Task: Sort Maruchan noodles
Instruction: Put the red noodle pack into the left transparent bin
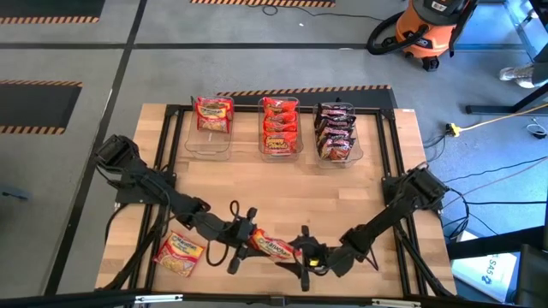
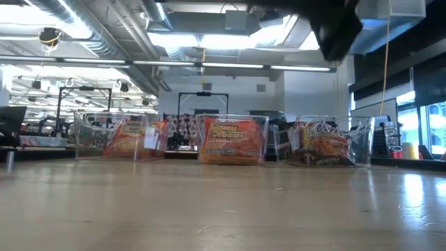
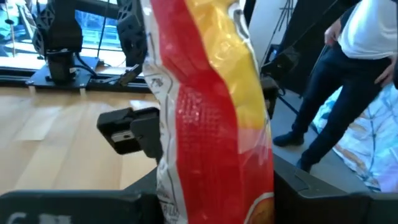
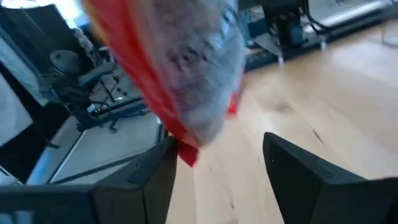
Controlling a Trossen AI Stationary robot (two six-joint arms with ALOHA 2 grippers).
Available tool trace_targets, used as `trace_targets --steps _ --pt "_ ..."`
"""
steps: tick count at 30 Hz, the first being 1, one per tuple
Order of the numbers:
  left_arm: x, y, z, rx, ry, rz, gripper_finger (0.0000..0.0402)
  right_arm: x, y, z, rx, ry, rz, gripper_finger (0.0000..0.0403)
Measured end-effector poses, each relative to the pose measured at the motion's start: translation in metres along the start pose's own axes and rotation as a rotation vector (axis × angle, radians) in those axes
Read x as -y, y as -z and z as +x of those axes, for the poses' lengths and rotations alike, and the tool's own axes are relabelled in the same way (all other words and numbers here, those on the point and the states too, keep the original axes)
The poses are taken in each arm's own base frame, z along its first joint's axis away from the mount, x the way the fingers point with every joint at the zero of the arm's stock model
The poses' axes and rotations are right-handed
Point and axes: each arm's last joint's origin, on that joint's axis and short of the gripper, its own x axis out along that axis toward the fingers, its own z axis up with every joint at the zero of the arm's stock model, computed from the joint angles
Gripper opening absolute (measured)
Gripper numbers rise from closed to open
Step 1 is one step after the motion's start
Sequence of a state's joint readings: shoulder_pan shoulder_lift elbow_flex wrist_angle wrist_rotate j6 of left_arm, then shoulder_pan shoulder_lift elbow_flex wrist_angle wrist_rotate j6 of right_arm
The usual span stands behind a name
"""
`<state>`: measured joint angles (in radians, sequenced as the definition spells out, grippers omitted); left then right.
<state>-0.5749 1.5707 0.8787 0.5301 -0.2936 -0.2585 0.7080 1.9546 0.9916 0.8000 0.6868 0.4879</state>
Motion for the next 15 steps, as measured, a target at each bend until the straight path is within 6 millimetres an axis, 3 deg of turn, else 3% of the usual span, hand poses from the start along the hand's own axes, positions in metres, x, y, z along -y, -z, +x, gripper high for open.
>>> trace_targets --steps 7,15 --pt "-0.007 0.000 0.002 -0.007 -0.042 0.002 0.0128 -0.005 -0.023 -0.003 0.053 -0.021 -0.003 0.0216" --pt "-0.015 -0.005 0.004 0.023 -0.067 0.028 0.0128 0.003 -0.032 0.002 0.073 -0.003 0.012 0.0278"
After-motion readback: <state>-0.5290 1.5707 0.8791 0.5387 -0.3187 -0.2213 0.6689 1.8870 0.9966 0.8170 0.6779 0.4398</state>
